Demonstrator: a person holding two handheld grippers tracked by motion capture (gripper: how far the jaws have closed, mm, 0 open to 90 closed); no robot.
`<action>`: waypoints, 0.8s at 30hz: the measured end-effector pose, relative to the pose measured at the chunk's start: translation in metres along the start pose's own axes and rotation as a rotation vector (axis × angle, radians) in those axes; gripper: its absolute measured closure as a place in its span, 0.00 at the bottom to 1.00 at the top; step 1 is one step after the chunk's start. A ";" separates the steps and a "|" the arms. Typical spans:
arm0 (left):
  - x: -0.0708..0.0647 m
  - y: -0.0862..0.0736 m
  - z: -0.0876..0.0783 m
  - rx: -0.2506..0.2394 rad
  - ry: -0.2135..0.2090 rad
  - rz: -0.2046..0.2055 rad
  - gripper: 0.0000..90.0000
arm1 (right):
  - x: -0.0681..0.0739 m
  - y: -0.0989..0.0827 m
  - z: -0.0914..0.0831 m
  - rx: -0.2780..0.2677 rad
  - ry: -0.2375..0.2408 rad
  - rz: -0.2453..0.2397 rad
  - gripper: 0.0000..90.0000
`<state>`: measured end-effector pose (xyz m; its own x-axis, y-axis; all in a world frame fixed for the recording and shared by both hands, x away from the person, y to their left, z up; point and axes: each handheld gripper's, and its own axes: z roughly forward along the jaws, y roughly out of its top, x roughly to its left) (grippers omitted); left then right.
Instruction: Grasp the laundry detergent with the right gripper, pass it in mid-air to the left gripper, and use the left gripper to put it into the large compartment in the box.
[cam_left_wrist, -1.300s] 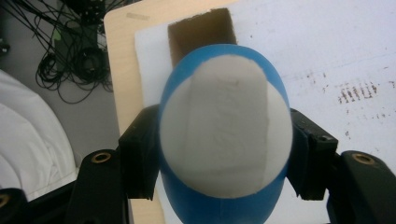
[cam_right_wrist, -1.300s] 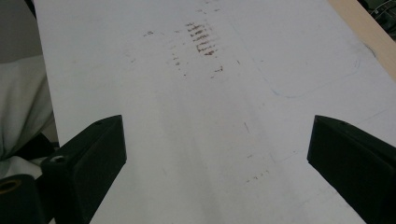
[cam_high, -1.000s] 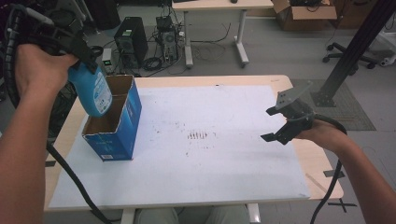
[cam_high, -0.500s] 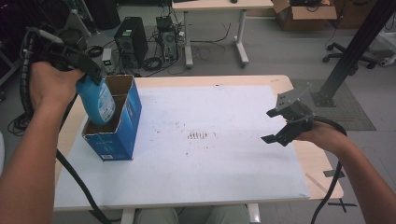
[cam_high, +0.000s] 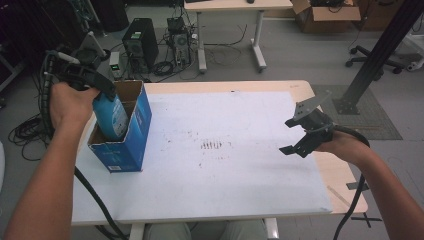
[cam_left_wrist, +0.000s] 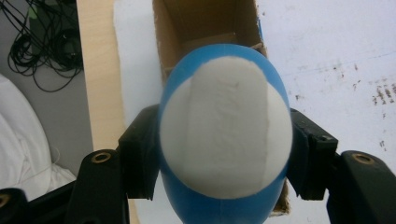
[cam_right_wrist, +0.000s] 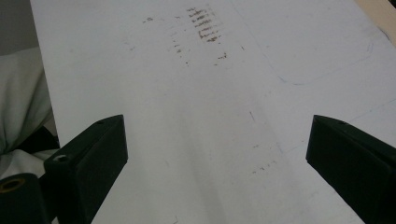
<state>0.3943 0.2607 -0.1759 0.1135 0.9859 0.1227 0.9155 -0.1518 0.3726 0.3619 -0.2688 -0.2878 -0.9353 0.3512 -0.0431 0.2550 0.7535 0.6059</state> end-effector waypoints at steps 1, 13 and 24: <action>0.000 0.000 0.002 -0.001 0.002 -0.002 0.42 | 0.000 0.000 0.000 -0.001 0.000 0.002 0.06; -0.002 -0.009 0.034 0.015 0.004 0.006 0.42 | -0.002 -0.005 0.002 0.011 0.005 0.014 0.06; -0.011 -0.018 0.065 0.037 -0.002 0.021 0.42 | -0.002 -0.007 0.004 0.016 0.002 0.014 0.06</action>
<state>0.4012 0.2574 -0.2437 0.1337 0.9827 0.1280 0.9264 -0.1698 0.3361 0.3627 -0.2722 -0.2950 -0.9323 0.3602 -0.0330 0.2717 0.7576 0.5935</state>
